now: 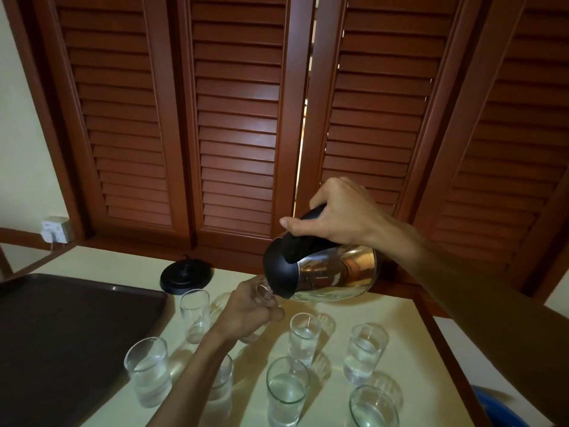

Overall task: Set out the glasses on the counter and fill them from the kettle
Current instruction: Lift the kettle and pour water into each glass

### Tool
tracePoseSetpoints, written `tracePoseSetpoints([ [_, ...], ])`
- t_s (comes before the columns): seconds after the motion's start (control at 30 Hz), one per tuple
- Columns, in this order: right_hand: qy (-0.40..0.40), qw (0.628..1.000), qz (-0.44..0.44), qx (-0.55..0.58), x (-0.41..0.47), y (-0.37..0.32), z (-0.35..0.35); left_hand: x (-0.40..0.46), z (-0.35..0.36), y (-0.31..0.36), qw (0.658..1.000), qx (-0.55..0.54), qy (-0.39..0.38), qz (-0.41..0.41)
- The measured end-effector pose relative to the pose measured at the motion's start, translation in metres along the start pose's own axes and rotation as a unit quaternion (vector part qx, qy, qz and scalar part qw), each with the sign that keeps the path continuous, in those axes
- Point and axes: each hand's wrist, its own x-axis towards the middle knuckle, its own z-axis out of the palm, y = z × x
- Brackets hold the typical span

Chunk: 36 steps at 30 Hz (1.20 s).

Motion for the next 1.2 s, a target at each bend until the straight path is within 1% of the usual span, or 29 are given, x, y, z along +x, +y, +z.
tracePoseSetpoints([
  [0.23, 0.043, 0.992, 0.074, 0.094, -0.008, 0.020, 0.005, 0.005, -0.010, -0.005, 0.999, -0.035, 0.016, 0.016],
  [0.3, 0.054, 0.986, 0.086, 0.136, -0.012, 0.027, 0.009, 0.006, -0.013, -0.004, 0.999, -0.045, 0.018, 0.022],
  [0.47, 0.096, 0.965, 0.126, 0.211, -0.019, 0.042, 0.017, 0.011, -0.023, -0.003, 0.998, -0.052, 0.003, 0.039],
  [0.57, 0.109, 0.951, 0.150, 0.248, -0.022, 0.047, 0.018, 0.016, -0.033, -0.008, 0.999, -0.037, -0.016, 0.037],
  [0.77, 0.139, 0.924, 0.198, 0.295, -0.027, 0.051, 0.011, 0.020, -0.039, -0.034, 0.999, -0.004, -0.043, -0.009],
  [1.0, 0.153, 0.881, 0.273, 0.354, -0.039, 0.047, -0.003, 0.024, -0.036, -0.055, 0.996, -0.003, -0.069, -0.056],
  [1.13, 0.145, 0.865, 0.288, 0.384, -0.047, 0.040, -0.009, 0.024, -0.038, -0.057, 0.994, 0.016, -0.089, -0.061],
  [1.2, 0.141, 0.862, 0.290, 0.392, -0.051, 0.037, -0.010, 0.024, -0.038, -0.057, 0.993, 0.043, -0.098, -0.055],
])
